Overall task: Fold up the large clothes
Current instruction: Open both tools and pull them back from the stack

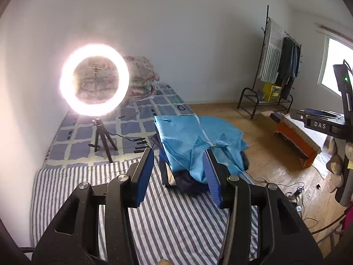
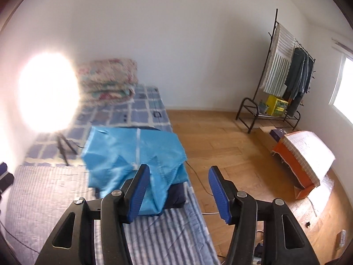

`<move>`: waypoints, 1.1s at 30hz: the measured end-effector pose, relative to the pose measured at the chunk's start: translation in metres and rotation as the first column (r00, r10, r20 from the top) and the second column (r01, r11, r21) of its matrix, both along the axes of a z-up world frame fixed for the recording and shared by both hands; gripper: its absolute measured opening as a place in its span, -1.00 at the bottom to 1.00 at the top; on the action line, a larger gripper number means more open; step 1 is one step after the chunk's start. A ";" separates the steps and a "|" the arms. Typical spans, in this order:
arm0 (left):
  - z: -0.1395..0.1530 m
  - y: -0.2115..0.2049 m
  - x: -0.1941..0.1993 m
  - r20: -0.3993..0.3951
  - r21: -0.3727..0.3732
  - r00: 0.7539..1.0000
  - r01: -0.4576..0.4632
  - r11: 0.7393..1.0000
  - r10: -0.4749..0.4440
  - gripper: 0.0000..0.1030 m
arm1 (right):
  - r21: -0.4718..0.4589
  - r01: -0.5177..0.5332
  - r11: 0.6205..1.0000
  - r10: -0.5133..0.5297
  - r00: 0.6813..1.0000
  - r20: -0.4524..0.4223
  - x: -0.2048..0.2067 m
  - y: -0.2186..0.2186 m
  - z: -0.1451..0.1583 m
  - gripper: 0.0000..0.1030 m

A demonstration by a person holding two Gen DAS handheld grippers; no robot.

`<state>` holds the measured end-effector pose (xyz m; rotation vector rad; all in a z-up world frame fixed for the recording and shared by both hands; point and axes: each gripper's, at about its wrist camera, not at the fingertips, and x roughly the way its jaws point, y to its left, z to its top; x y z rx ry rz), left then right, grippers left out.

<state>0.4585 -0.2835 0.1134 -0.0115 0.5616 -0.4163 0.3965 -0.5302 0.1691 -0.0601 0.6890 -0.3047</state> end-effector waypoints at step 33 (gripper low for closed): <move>-0.037 0.065 -0.238 0.179 0.057 0.984 -0.021 0.998 0.011 0.55 | 0.046 -0.107 0.993 0.100 0.984 0.145 -0.216 0.119 -0.050 0.99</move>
